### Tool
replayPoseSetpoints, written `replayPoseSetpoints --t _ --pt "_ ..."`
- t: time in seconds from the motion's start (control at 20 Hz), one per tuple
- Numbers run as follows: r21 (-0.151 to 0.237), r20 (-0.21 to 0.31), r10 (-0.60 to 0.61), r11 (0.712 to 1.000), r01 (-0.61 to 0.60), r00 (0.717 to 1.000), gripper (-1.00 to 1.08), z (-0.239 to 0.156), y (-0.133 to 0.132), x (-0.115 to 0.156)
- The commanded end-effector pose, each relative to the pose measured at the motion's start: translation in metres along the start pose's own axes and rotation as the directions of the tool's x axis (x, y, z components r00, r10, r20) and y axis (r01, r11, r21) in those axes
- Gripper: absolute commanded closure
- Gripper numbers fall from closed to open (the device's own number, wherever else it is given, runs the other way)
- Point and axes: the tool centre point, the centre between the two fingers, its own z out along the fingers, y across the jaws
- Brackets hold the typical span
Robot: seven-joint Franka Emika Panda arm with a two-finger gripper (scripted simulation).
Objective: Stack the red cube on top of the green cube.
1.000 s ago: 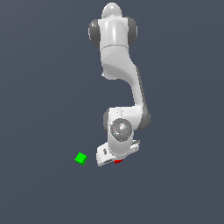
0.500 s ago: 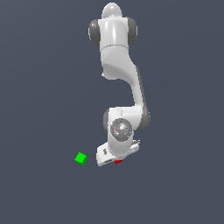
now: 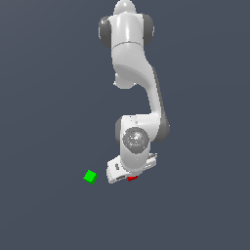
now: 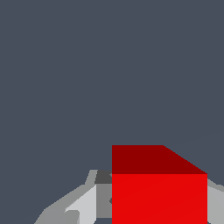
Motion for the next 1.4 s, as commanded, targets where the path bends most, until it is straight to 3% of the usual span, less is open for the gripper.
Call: replayPoseSetpoints --t 0.0,0.45,0.9,1.1,1.35 --pt "-0.001 -0.002 0.000 1.000 0.000 1.000 1.08 -0.018 0.000 0.000" --pt "-0.001 -0.003 0.000 1.000 0.000 1.000 1.08 -0.072 0.000 0.000" --pt "-0.001 -0.004 0.000 1.000 0.000 1.000 1.08 -0.077 0.002 0.001" --pt "-0.001 -0.004 0.000 1.000 0.000 1.000 1.08 -0.072 0.016 -0.005" --pt "-0.001 -0.004 0.000 1.000 0.000 1.000 1.08 -0.059 0.054 -0.019"
